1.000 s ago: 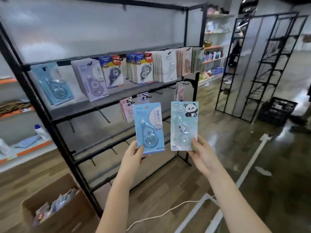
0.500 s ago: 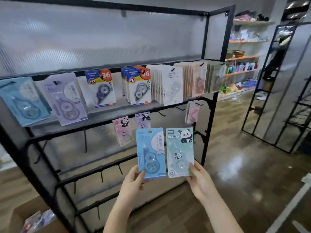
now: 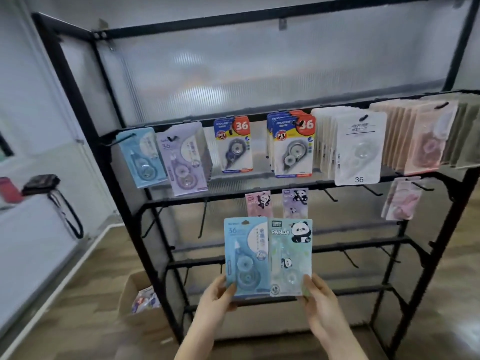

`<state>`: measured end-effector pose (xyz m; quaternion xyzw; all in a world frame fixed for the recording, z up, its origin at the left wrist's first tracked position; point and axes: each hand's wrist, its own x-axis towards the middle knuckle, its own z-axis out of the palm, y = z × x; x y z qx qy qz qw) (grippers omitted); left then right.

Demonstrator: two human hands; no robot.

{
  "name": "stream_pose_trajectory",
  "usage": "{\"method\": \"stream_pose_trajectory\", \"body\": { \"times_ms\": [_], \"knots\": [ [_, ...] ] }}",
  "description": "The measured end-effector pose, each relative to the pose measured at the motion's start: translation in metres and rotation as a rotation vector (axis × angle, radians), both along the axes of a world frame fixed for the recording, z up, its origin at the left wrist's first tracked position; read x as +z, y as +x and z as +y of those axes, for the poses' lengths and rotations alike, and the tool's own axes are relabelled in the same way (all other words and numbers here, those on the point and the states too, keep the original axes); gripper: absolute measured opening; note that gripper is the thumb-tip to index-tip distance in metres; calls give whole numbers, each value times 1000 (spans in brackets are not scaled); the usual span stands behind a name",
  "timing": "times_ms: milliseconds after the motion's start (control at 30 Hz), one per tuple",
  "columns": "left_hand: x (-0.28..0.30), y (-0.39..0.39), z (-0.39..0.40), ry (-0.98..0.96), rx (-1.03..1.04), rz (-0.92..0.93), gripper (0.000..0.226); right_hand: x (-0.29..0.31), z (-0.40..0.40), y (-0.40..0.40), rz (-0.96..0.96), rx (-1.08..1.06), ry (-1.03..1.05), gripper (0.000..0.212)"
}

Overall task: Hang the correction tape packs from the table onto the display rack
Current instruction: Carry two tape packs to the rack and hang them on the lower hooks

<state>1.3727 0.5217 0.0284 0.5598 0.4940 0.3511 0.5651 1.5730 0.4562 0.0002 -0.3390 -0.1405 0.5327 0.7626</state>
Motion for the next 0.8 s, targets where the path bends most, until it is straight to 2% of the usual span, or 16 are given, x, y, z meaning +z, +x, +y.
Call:
{"method": "stream_pose_trajectory", "body": {
  "times_ms": [100,167,200,267,300,333,400,433,467,500,533,600,633,700,767,800],
  "knots": [
    [5,-13,6,15,31,-17,17,0,14,-13,15,29,-56,17],
    [6,-19,11,10,46,-26,19,0,25,-20,34,44,-66,4],
    [7,-22,14,7,47,-37,18,2,29,-24,36,38,-59,14],
    [8,-27,18,9,47,-59,11,5,36,-28,29,62,-66,54],
    [8,-30,19,8,46,-66,8,5,39,-30,30,72,-61,61],
    [7,-33,21,11,39,-72,13,7,41,-33,21,86,-60,55],
    [6,-40,24,11,27,-98,43,4,48,-38,52,90,-48,16],
    [5,-45,26,-3,30,-109,54,4,51,-42,61,80,-58,9],
    [4,-49,28,-14,34,-114,62,5,53,-45,74,76,-75,13],
    [3,-55,30,-25,42,-117,62,2,57,-48,72,77,-76,11],
    [2,-59,32,-32,53,-122,52,5,59,-54,66,79,-80,9],
    [2,-72,34,-15,83,-116,24,7,63,-64,46,104,-64,27],
    [4,-78,36,0,88,-116,17,3,68,-68,29,111,-66,27],
    [14,-92,35,60,126,-131,14,7,71,-81,5,152,-35,14],
    [27,-106,36,113,179,-161,15,13,78,-94,-27,192,-7,16],
    [33,-114,39,133,201,-170,15,18,81,-102,-45,209,22,24]
  ]
}}
